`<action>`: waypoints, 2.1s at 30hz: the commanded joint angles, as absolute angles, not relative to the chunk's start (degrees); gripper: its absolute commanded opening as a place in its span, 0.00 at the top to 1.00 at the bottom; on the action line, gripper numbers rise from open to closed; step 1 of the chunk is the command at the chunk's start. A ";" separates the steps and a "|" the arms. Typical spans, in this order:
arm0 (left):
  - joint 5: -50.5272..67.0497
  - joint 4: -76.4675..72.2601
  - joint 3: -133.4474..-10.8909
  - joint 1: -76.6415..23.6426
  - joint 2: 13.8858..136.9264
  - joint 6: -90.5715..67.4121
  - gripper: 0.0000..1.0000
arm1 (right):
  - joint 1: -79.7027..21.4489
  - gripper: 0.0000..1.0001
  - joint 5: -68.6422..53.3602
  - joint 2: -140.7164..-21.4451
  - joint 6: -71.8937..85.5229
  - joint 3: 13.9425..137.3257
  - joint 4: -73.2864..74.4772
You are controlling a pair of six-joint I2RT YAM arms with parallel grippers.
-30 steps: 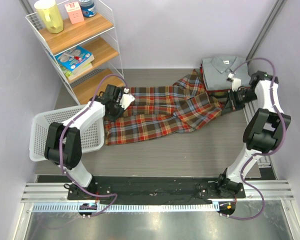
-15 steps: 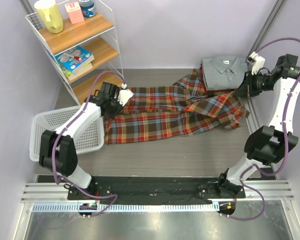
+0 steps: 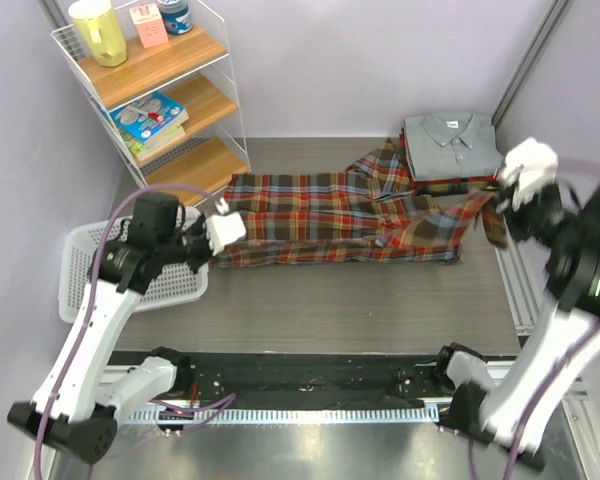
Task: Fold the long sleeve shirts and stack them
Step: Flatten the shirt out
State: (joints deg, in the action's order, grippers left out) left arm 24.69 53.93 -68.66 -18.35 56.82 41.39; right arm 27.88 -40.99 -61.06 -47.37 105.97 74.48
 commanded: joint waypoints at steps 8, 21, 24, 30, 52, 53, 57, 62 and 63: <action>33.05 73.75 -52.83 -18.37 46.67 60.47 0.51 | 26.54 0.99 -38.66 -45.44 -72.22 102.39 86.45; 30.68 55.37 -51.59 -18.37 57.64 41.93 0.39 | 25.75 0.99 -35.41 -40.87 -82.00 69.45 86.31; 30.67 56.51 -53.08 -18.54 63.97 41.05 0.39 | 25.66 0.99 -37.26 -42.18 -84.10 63.56 86.31; 23.69 55.40 -50.81 -27.40 71.27 39.03 0.46 | 25.66 0.99 -36.84 -48.07 -84.21 55.82 85.09; 3.88 49.12 -42.90 -33.57 81.48 41.65 0.59 | 25.66 0.00 -28.37 -71.58 -72.74 74.85 86.22; 3.00 49.83 -42.54 -33.49 80.87 43.49 0.64 | 25.14 0.00 -31.52 -73.11 -71.21 78.97 86.13; 7.77 54.56 -45.16 -29.98 74.82 46.66 0.68 | 21.37 0.16 -34.98 -81.46 -64.53 83.75 84.74; 20.12 56.52 -56.84 -29.35 72.95 42.99 0.55 | 14.52 0.37 -34.90 -89.55 -53.64 80.36 76.50; 20.82 55.56 -58.17 -29.53 73.56 41.59 0.55 | 13.46 0.39 -32.98 -90.00 -51.87 78.68 73.77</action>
State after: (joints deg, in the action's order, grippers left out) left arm 11.40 56.05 -50.13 -29.32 74.67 43.88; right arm 17.56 -32.18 -87.24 -63.42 82.72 75.37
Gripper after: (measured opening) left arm 0.432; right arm 0.647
